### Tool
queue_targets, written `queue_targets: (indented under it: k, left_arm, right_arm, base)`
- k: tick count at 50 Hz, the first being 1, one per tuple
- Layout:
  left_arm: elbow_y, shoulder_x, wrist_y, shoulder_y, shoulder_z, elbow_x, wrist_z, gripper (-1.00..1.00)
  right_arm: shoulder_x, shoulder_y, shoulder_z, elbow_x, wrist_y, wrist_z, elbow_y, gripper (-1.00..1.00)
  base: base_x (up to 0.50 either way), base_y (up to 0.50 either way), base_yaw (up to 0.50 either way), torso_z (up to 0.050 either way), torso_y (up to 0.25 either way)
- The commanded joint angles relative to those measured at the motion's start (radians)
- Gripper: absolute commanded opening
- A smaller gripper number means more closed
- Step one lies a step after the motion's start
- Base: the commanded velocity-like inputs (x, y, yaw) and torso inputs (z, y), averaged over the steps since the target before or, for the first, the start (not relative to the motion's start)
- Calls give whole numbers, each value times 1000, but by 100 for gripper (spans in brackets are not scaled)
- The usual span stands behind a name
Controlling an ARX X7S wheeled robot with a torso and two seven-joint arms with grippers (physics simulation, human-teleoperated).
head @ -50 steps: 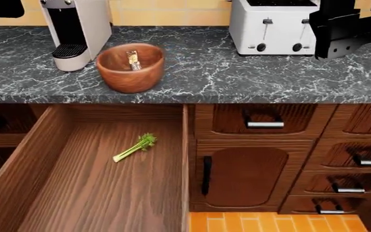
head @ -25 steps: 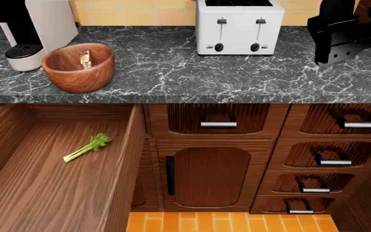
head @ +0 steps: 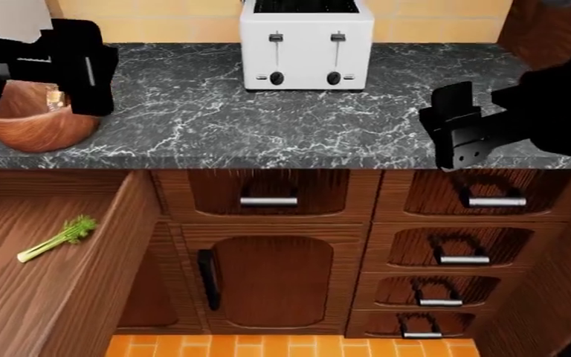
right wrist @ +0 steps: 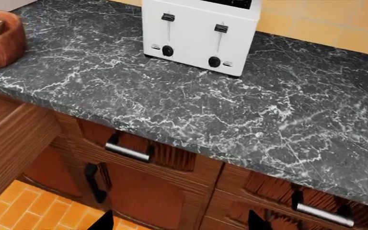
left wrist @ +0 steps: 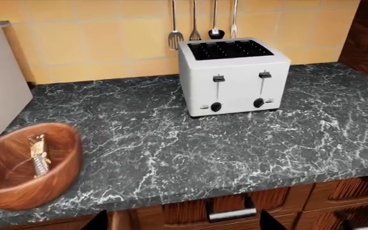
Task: Place the bar in the bowl and close the drawer.
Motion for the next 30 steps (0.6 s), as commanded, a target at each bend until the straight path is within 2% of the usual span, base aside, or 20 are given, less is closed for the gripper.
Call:
queue_targets:
  k: [1,14,26,30]
  left_arm:
    - [18,-1,7,26,12,-4,7,100]
    - [28,-4,12,2,28,-23,-8,100]
    - [34,-9,13,-3,35,-19,-4,100]
    - [34,-9,12,-5,38,-14,-2,100]
  right_arm:
    - [-9,-41,6,-9,1,-46,-14,100]
    - [-5,-25,-9,8,-3,-55,-25,100]
    - [-7,-31,-12,1,-22,-65,-28,100]
    - [-6,-40,3,26,-71,-75,-8,100]
  base:
    - [500,-195,0,0,0]
    - [500,-183,0,0,0]
    - [500,-35,0,0,1]
    - [122,0,0,0,3]
